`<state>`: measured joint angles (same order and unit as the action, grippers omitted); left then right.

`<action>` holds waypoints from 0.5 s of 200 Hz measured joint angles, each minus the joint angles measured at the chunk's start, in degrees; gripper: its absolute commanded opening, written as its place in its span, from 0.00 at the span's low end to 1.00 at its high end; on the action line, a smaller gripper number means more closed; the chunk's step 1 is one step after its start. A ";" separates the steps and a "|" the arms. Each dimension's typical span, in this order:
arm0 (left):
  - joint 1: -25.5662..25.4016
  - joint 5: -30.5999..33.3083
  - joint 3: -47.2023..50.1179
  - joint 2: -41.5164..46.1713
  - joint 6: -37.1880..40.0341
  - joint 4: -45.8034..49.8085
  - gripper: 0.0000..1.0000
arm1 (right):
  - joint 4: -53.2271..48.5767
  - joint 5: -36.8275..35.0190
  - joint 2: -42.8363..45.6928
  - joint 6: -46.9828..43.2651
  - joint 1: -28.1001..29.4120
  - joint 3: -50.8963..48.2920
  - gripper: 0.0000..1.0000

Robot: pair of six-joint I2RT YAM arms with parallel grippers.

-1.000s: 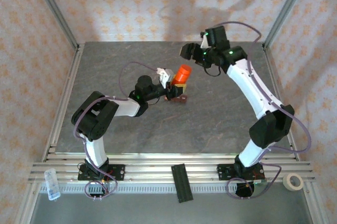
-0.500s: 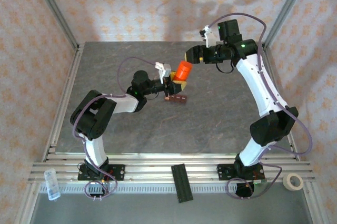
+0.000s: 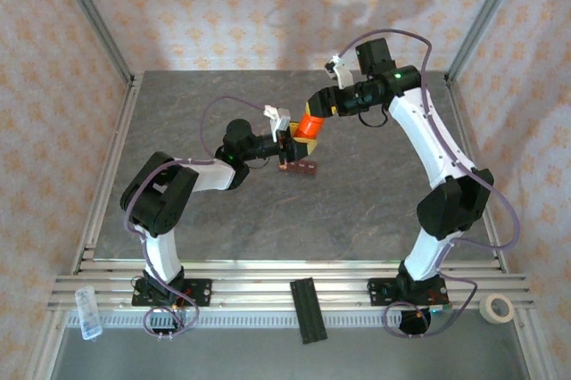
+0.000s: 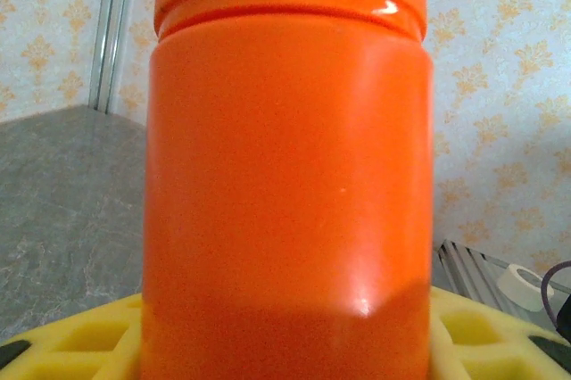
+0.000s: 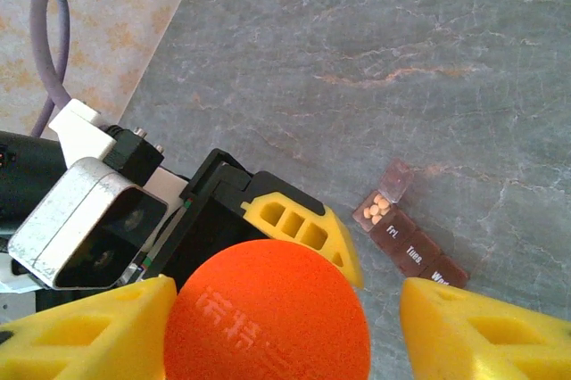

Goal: Sort the pills into containers

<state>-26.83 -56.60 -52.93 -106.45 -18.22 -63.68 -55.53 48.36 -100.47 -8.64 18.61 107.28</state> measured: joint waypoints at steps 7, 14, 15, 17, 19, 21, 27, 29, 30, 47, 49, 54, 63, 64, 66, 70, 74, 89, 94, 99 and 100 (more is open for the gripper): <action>0.00 -0.02 0.00 -0.11 0.00 0.00 0.00 | -0.04 0.15 0.00 -0.13 0.07 0.00 0.56; 0.00 -0.02 -0.02 -0.20 0.00 -0.02 0.00 | -0.11 0.24 0.00 -0.20 0.11 0.00 0.52; 0.00 -0.02 -0.04 -0.20 0.02 0.00 0.00 | -0.13 0.31 0.00 -0.04 0.13 0.00 0.51; -0.02 -0.02 -0.04 -0.20 0.02 -0.02 0.00 | -0.15 0.35 0.00 -0.22 0.20 0.00 0.50; -0.02 -0.02 -0.04 -0.22 0.02 -0.02 0.00 | -0.15 0.37 0.00 -0.46 0.24 0.00 0.49; -0.02 -0.07 -0.07 -0.22 0.02 0.02 0.00 | -0.17 0.37 0.00 -0.17 0.26 0.00 0.48; 0.00 -0.11 -0.07 -0.22 0.02 0.07 0.00 | -0.13 0.35 0.00 -0.26 0.28 0.00 0.45; 0.00 -0.22 -0.07 -0.22 0.02 0.09 0.00 | -0.13 0.35 0.00 -0.28 0.33 0.02 0.44; 0.00 -0.22 -0.07 -0.22 0.02 0.07 0.00 | -0.13 0.35 0.00 -0.37 0.33 0.02 0.43; 0.00 -0.37 -0.07 -0.26 0.04 0.04 0.00 | -0.15 0.59 -0.04 -0.20 0.31 0.09 0.37; 0.00 -0.42 -0.07 -0.28 0.02 0.02 0.00 | -0.15 0.57 -0.04 -0.22 0.31 0.09 0.37; 0.00 -0.44 -0.07 -0.31 0.04 0.02 0.00 | -0.17 0.59 -0.04 -0.15 0.33 0.09 0.37; 0.00 -0.42 -0.07 -0.31 0.04 0.04 0.00 | -0.11 0.55 -0.04 -0.15 0.37 0.09 0.37; 0.00 -0.42 -0.07 -0.31 0.04 0.02 0.00 | -0.11 0.55 -0.07 -0.11 0.37 0.07 0.37; 0.00 -0.42 -0.07 -0.31 0.04 0.02 0.00 | 0.02 0.55 -0.04 0.00 0.37 -0.02 0.37; 0.00 -0.35 -0.07 -0.31 0.04 0.04 0.00 | 0.20 0.55 -0.04 0.02 0.39 -0.13 0.37; 0.00 -0.24 -0.07 -0.31 0.04 0.07 0.00 | 0.57 0.52 -0.02 0.42 0.48 -0.42 0.37; 0.15 0.22 0.02 -0.31 0.26 0.76 0.00 | 2.86 0.02 0.44 1.81 0.63 -2.25 0.35; 0.22 0.42 0.15 -0.31 0.57 1.11 0.00 | 3.85 -0.37 0.70 2.73 0.76 -3.08 0.35; 0.26 0.66 0.33 -0.31 0.87 1.49 0.00 | 4.87 -0.79 0.96 3.63 0.92 -4.04 0.35; 0.26 0.72 0.37 -0.31 0.96 1.53 0.00 | 5.16 -0.92 1.03 3.89 0.98 -4.31 0.35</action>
<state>-26.57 -55.88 -52.56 -106.76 -17.26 -62.15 -50.37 47.44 -99.44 -4.75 19.59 102.98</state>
